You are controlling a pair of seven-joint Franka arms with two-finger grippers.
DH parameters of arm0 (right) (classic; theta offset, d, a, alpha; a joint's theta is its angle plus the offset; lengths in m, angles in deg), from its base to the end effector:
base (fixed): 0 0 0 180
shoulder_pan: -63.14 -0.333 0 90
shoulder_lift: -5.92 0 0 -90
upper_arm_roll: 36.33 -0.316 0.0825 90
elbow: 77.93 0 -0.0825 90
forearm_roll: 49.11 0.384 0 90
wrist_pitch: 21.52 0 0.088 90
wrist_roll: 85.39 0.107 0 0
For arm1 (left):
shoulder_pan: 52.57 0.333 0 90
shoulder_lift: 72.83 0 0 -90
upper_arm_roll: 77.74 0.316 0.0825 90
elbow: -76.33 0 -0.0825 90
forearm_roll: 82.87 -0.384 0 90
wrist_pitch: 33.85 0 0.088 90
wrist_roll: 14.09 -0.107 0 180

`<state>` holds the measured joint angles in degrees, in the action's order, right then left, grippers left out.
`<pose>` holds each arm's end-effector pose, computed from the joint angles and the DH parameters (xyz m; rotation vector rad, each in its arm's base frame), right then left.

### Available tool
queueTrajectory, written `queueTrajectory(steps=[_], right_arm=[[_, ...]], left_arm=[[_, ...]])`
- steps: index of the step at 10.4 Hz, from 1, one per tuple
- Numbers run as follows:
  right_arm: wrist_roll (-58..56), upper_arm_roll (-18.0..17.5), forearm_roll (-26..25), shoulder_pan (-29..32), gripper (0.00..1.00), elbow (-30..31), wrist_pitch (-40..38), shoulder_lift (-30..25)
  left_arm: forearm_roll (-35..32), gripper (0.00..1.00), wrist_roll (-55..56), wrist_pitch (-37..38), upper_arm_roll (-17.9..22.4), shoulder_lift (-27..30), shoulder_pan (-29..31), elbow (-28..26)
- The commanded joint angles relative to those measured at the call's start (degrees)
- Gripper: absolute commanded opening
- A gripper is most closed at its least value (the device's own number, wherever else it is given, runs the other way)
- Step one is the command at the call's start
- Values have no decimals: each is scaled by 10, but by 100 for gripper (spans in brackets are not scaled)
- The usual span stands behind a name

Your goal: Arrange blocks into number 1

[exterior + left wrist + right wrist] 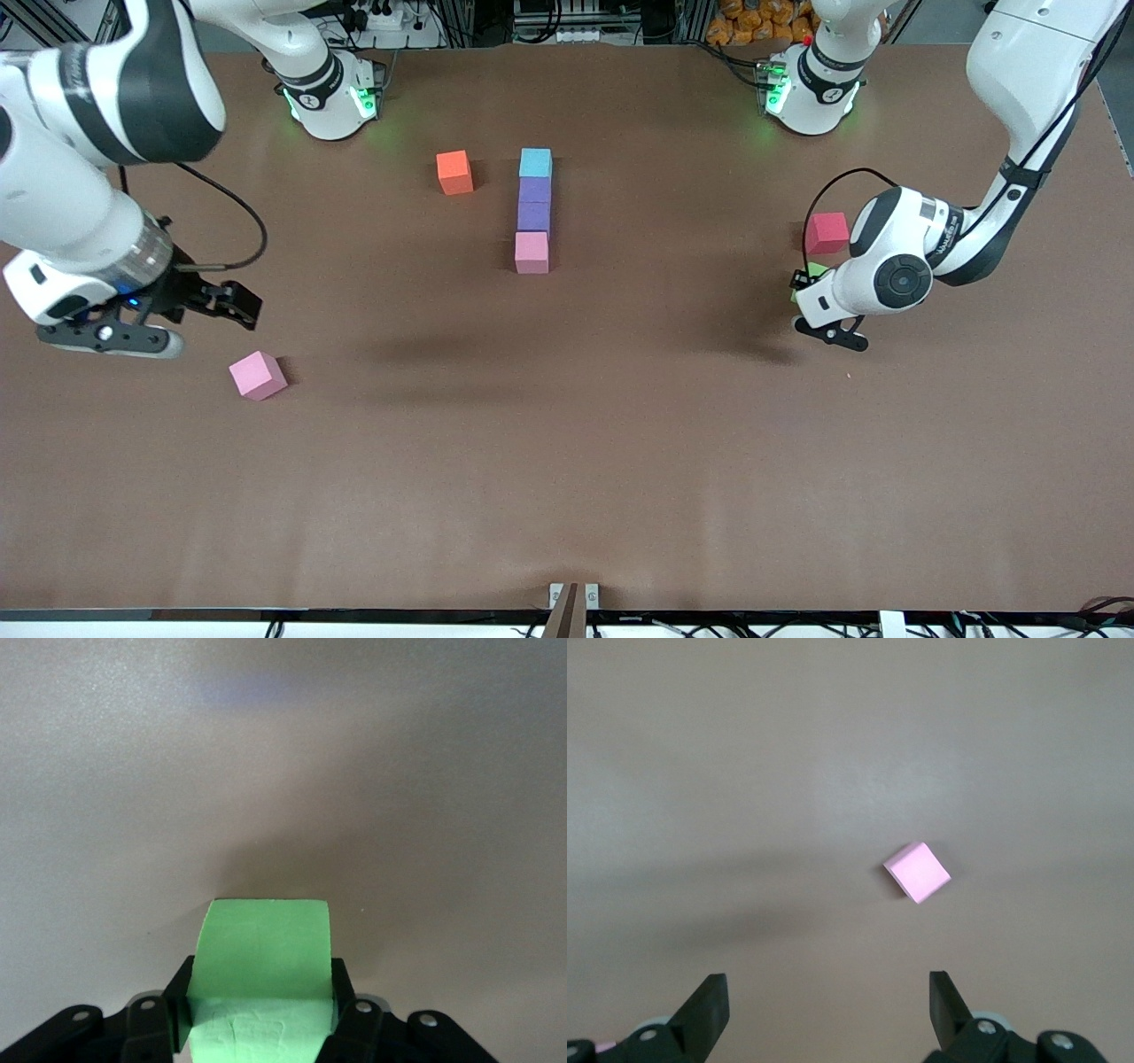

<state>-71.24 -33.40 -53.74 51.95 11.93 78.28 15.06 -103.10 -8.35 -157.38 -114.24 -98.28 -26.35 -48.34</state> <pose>0.6077 0.0830 0.5480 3.0548 -0.1359 0.0473 0.5111 -0.0888 0.1985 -3.0164 0.5018 0.5274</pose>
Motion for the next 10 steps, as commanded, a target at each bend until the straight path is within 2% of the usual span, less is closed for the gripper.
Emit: queueTrajectory(steps=[1,4,6,7,8,10], right_arm=[[-25,-13,1,30,100,8,-17,-22],[-28,-52,1,79,100,9,-41,-49],[-71,-61,10,106,100,6,-65,-59],[-94,-60,35,121,100,2,-70,-59],[-93,-60,52,128,100,1,-74,-59],[-86,-67,54,130,100,-4,-73,-59]], left_arm=[[-9,0,77,12,0,-6,-36,38],[-6,0,187,38,1,-59,-106,128],[-5,0,263,72,2,-126,-156,225],[-6,0,294,92,4,-154,-182,277],[-3,0,299,94,4,-155,-187,284],[-1,0,320,94,4,-158,-217,290]])
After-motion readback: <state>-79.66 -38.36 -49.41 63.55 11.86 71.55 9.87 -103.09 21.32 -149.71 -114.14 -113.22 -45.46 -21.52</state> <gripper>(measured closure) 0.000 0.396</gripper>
